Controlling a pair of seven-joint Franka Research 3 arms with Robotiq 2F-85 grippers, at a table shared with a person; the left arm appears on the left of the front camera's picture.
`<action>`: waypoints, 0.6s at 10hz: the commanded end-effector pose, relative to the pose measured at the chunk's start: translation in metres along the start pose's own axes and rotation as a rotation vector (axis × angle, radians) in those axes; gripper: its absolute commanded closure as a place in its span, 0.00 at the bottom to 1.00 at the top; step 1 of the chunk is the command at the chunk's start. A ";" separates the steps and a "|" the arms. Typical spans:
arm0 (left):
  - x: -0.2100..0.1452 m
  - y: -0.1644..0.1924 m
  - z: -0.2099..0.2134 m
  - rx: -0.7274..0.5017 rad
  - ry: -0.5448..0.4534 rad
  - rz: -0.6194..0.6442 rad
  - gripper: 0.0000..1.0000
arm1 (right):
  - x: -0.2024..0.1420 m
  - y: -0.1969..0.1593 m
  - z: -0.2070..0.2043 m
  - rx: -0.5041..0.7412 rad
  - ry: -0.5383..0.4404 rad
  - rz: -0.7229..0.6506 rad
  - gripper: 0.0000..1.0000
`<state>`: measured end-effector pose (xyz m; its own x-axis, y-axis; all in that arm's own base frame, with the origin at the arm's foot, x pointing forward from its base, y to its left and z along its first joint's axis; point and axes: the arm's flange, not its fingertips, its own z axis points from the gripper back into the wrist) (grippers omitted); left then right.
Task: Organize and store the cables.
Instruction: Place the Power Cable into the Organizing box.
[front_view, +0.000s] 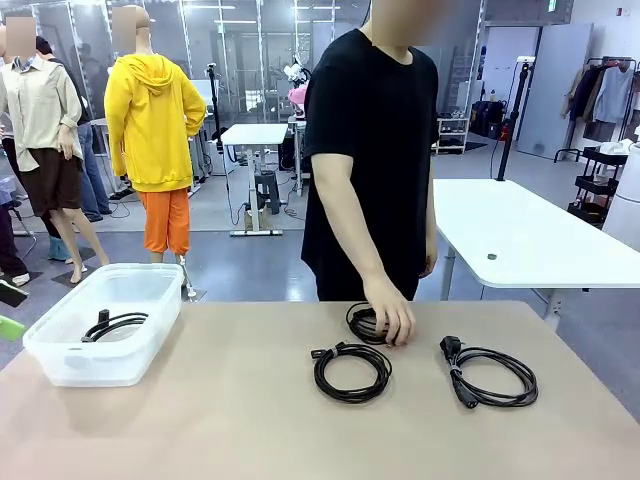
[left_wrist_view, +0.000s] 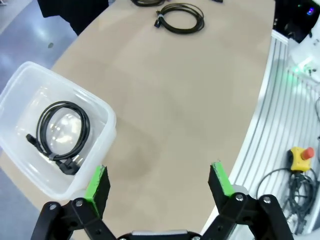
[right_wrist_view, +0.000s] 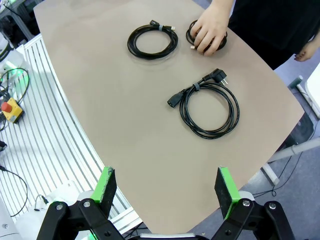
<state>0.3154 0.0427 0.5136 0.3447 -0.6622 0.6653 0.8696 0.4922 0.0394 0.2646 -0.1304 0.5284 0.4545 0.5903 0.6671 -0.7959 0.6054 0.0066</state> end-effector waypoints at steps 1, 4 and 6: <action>0.002 0.001 -0.001 0.003 -0.001 -0.020 0.00 | 0.000 -0.001 0.001 -0.004 -0.009 0.013 0.00; 0.002 0.001 -0.001 0.003 -0.001 -0.020 0.00 | 0.000 -0.001 0.001 -0.004 -0.009 0.013 0.00; 0.002 0.001 -0.001 0.003 -0.001 -0.020 0.00 | 0.000 0.000 0.000 0.000 0.000 0.000 0.00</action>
<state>0.3147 0.0418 0.5151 0.3437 -0.6695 0.6585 0.8681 0.4940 0.0491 0.2646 -0.1304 0.5283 0.4547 0.5902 0.6670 -0.7959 0.6054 0.0069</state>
